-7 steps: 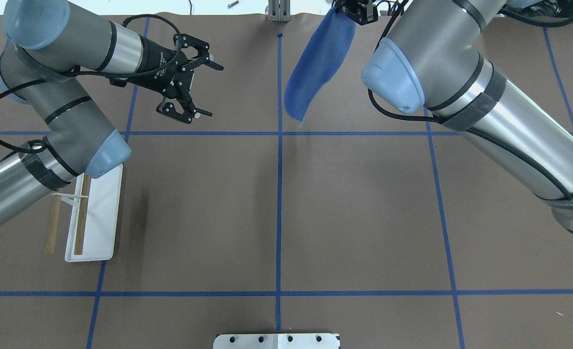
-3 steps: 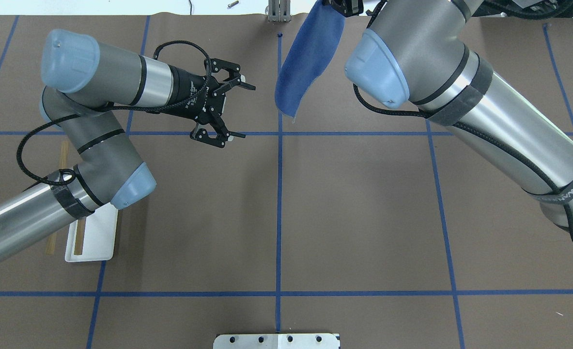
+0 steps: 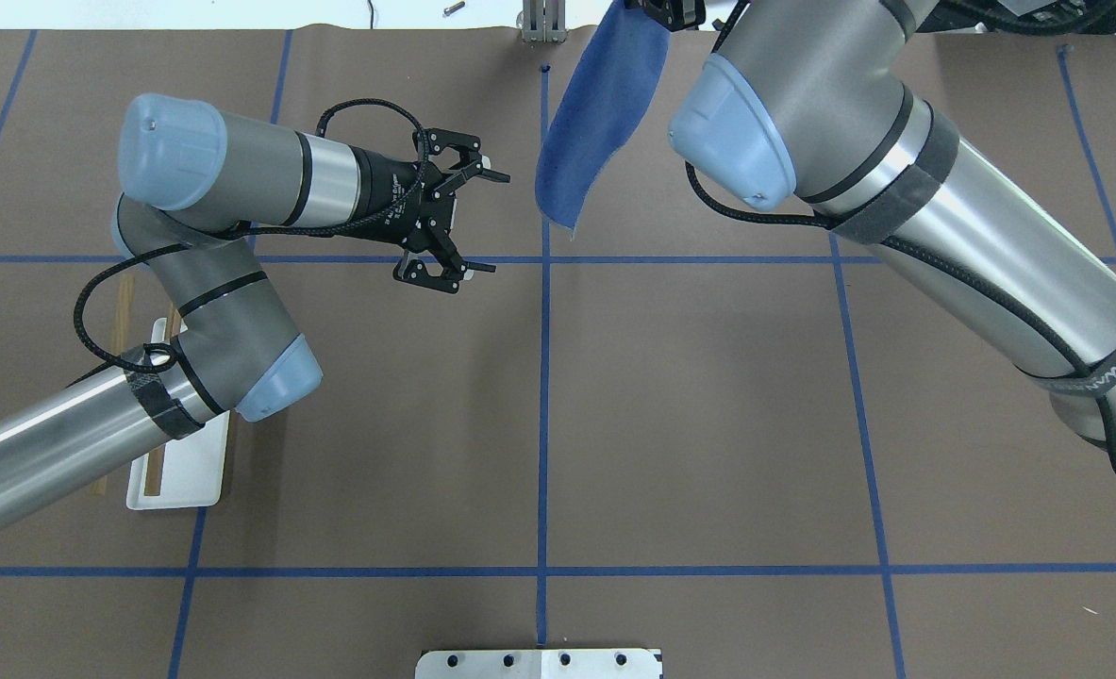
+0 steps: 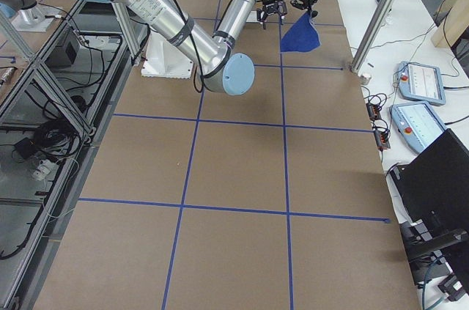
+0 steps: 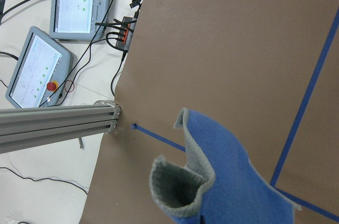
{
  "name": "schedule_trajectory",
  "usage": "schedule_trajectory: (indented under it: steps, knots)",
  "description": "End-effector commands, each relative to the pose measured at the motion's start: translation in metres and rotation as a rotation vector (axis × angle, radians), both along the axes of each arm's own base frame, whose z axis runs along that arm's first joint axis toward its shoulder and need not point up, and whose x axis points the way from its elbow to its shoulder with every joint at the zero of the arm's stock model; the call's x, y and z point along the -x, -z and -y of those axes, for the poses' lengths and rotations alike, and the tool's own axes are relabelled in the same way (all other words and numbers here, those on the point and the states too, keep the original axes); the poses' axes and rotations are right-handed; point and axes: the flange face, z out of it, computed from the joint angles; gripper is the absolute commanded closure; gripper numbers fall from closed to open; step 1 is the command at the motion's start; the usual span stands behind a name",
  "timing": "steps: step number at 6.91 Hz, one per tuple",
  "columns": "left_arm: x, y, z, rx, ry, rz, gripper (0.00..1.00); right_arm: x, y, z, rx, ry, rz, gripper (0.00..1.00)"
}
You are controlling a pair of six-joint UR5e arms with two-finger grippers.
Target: Hang towel on rack
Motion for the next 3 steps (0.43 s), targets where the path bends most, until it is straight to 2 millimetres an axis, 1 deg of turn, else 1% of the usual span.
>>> schedule_trajectory:
  steps: [1, 2, 3]
  knots:
    - [-0.0038, -0.0123, 0.0113, 0.005, 0.076, -0.038, 0.03, -0.0019, 0.0017, -0.0025, 0.000, 0.000, 0.000, 1.00]
    - [-0.0035, -0.0119, 0.0171, 0.064, 0.121, -0.061, 0.06, -0.0022, 0.0020, -0.0029, 0.000, 0.000, 0.000, 1.00]
    - [-0.0027, -0.0160, 0.0206, 0.151, 0.152, -0.136, 0.12, -0.0027, 0.0035, -0.0036, -0.002, 0.000, 0.002, 1.00]
